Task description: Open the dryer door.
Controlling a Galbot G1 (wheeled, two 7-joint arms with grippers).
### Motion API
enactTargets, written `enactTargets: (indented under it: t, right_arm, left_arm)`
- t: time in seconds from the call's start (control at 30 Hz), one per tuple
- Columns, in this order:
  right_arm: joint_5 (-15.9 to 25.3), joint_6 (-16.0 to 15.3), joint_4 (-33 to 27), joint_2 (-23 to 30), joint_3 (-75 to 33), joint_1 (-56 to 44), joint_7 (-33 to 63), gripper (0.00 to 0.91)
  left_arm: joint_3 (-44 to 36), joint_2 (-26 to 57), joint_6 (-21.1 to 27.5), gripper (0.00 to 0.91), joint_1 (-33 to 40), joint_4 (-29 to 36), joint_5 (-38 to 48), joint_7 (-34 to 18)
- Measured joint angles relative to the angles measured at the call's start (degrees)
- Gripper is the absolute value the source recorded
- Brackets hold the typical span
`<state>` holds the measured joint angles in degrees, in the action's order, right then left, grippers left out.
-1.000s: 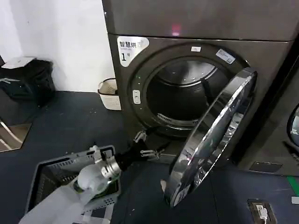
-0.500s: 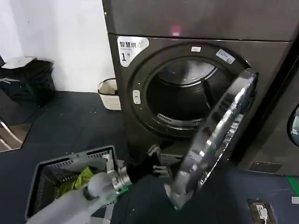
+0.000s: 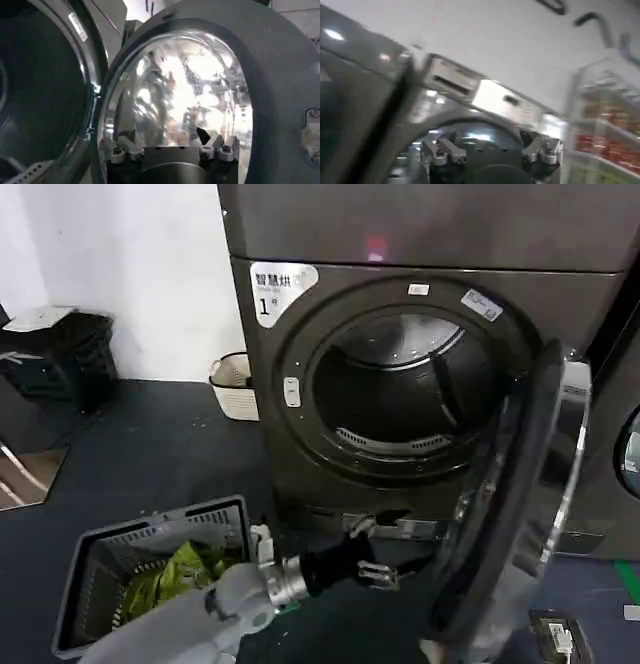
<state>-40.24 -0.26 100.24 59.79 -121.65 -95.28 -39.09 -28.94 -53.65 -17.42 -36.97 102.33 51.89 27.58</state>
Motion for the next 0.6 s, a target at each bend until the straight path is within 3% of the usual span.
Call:
enactTargets:
  t: [0.27, 0.37, 0.6]
  right_arm:
    - [3.6, -1.8, -1.8, -1.2, -5.2, -2.0, 5.9, 0.907]
    - [6.9, -4.3, -2.1, -1.4, -6.5, -2.9, 8.6, 0.907]
    - [9.4, -8.0, -4.1, -3.9, -10.2, -4.4, 12.6, 0.907]
  left_arm:
    - [-4.6, -4.1, -0.8, 0.907, 3.2, -2.5, -0.2, 0.0]
    - [-6.0, -6.0, -1.1, 0.907, 4.2, -4.0, -0.4, 0.0]
    - [-9.0, -10.5, -0.9, 0.907, 5.9, -6.7, -0.9, -0.9]
